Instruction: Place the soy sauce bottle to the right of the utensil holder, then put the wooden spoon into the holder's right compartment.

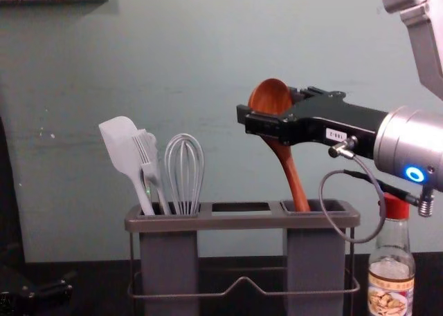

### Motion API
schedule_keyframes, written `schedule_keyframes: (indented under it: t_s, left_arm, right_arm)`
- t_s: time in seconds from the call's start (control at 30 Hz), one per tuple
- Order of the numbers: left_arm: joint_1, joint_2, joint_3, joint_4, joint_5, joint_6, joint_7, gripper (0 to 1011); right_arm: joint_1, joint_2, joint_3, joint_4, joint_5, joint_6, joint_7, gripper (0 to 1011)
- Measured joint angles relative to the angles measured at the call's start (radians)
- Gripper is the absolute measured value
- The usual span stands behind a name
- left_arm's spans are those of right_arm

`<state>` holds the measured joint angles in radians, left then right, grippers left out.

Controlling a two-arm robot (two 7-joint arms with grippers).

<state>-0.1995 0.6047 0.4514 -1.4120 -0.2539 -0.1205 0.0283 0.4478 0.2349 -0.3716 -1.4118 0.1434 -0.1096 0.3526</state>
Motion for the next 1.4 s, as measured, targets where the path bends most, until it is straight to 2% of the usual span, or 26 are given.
schedule_keyframes:
  t_s: [1.4]
  left_arm:
    - [0.0,0.0,0.0,0.0,0.0,0.0,0.0,1005]
  right_arm:
    - [-0.108,0.021,0.029,-0.056,-0.01,0.007,-0.016,841]
